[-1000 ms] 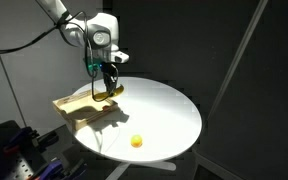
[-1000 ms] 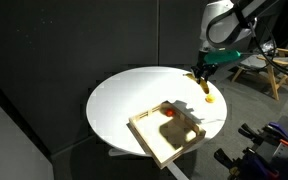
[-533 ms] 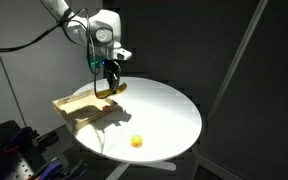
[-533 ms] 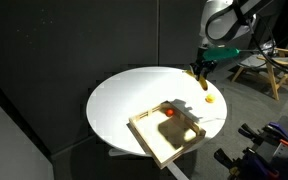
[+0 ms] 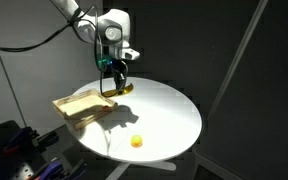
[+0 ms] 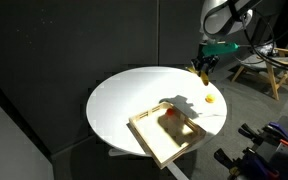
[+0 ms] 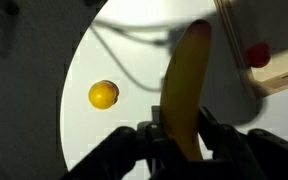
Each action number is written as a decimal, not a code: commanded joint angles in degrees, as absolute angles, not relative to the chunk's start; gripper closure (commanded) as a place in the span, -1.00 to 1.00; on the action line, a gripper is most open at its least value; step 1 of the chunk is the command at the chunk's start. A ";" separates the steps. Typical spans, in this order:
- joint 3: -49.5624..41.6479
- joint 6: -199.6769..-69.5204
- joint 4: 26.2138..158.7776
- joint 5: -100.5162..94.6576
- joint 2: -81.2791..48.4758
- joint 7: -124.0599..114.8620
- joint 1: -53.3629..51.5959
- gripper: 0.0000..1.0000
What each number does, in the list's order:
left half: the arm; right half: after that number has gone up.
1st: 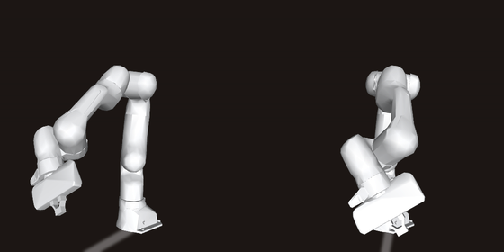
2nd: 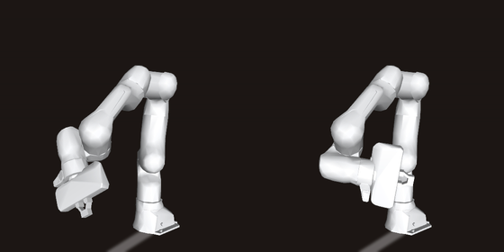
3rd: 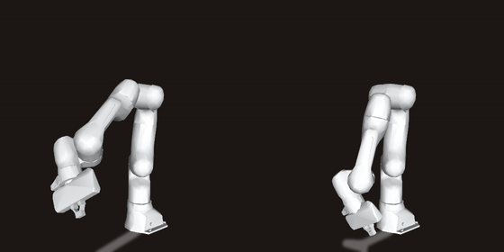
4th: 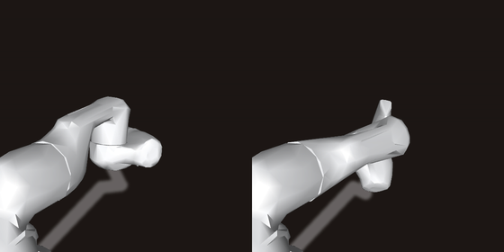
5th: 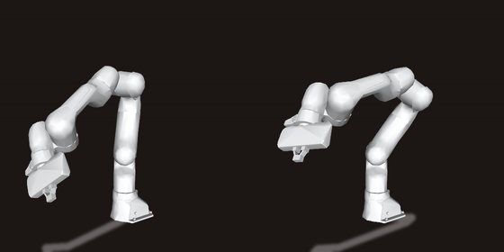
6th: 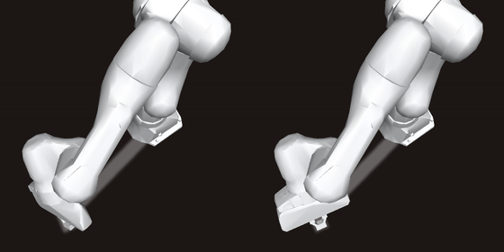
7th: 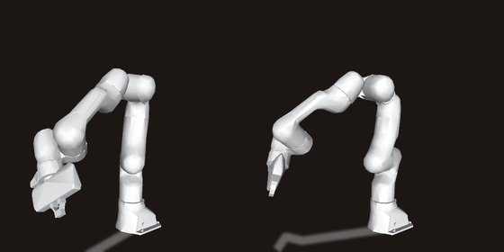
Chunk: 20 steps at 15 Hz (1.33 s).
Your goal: Remove the banana from the wooden tray and put it on the table
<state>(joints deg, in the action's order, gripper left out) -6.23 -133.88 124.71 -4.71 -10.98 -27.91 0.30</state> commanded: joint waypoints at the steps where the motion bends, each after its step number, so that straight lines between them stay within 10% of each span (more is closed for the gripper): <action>1: -6.87 -133.45 121.71 -4.04 -13.85 -28.00 1.14 0.71; 20: -8.19 -144.21 121.65 -3.32 -26.62 -18.34 2.42 0.71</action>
<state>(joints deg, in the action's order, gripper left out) -8.02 -142.79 121.72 -3.90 -25.48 -21.61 1.88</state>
